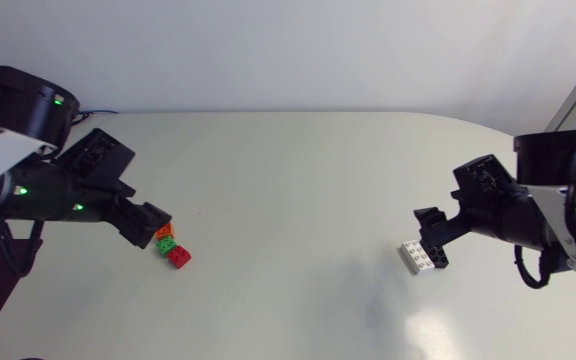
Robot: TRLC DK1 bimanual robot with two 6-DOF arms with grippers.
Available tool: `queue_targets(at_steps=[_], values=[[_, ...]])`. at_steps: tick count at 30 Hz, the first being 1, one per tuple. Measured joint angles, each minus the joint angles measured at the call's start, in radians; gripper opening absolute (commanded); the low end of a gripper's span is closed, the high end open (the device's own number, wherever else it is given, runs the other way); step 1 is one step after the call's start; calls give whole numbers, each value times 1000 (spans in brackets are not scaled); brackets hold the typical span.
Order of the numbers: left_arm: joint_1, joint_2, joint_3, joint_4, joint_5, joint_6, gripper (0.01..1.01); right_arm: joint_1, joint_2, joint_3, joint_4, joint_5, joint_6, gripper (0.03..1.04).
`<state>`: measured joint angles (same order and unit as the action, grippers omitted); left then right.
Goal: Sort duplo bricks by size, large to the right and small to the left
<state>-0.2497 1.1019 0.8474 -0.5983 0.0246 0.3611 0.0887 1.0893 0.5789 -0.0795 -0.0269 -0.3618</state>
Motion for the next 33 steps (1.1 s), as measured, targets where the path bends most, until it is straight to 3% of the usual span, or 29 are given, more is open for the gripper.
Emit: queue_targets(at_steps=[11,19,24,33], values=[[18,-276,-119,91,-133,-40,987,42,-376,-57,-70,132,21,1000],[18,-415,-219,141,-213,-40,987,-16,-593,-105,-100,186,62,1002],[18,-538,-304,239,-271,-32,987,-25,-701,-148,-109,242,68,1002],[63,-707,-465,336,-236,-65,987,-42,-832,-265,-95,211,124,1002]])
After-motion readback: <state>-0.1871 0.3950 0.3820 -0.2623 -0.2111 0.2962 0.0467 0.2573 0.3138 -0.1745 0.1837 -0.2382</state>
